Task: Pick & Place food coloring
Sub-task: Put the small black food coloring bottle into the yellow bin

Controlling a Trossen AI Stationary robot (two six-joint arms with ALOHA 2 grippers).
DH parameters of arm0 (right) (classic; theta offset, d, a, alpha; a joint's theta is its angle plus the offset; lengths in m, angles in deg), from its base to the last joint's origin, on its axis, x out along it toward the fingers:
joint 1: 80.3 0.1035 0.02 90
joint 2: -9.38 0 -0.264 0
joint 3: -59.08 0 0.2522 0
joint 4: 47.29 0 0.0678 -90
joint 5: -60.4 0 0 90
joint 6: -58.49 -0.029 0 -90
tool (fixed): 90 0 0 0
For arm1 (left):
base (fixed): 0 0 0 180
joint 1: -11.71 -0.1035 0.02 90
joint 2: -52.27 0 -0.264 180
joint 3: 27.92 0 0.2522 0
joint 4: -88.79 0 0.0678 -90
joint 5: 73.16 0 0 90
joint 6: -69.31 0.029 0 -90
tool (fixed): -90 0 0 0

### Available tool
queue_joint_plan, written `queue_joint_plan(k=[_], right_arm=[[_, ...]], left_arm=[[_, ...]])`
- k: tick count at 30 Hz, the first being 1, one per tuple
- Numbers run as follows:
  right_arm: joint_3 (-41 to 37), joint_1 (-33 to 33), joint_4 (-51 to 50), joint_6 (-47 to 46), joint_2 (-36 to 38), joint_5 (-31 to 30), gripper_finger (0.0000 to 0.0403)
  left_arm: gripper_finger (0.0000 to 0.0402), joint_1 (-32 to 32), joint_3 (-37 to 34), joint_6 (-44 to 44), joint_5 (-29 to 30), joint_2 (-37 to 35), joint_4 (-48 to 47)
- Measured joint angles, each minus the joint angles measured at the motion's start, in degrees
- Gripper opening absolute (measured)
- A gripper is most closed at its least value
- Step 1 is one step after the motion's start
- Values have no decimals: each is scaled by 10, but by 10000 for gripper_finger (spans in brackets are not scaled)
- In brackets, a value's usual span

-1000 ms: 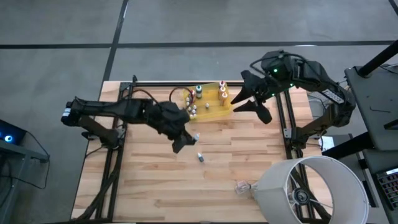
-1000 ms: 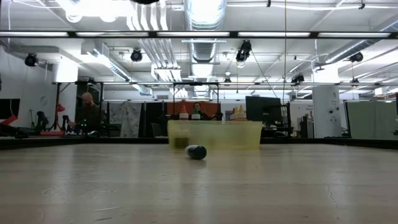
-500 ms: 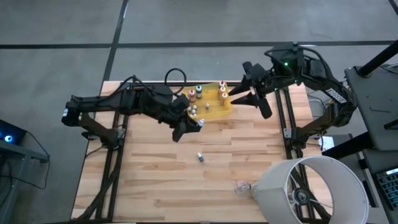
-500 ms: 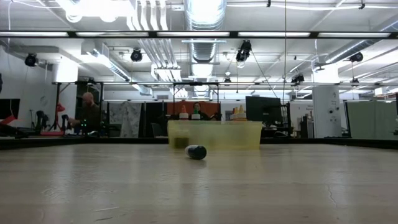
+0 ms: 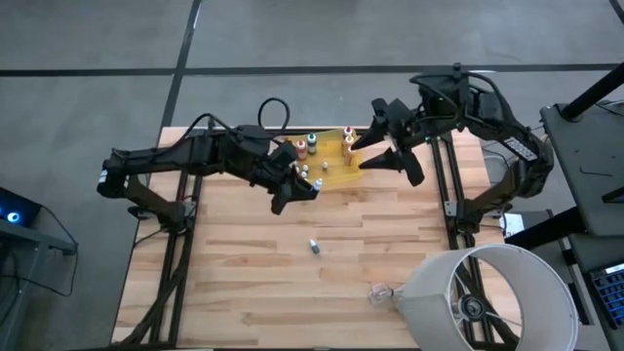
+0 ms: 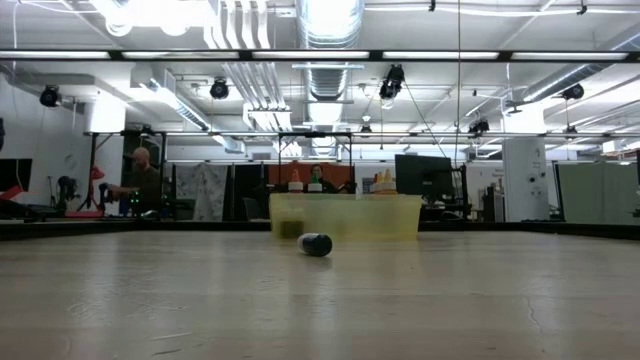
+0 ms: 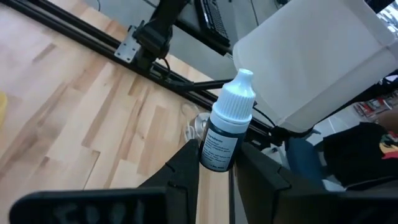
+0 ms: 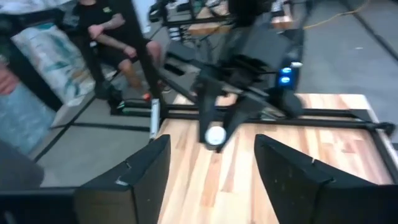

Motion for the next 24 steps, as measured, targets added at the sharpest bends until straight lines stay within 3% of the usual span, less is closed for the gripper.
queue_joint_plan(k=[5, 12, 24], right_arm=[[9, 0, -16, 37, -17, 38, 244], [19, 0, -43, 121, -34, 38, 251], [24, 0, -41, 177, -70, 36, 251]], left_arm=[[69, -17, 0, 1, -26, 0, 0], [69, -36, 0, -2, -113, 0, 0], [69, -54, -1, -15, -192, 21, 0]])
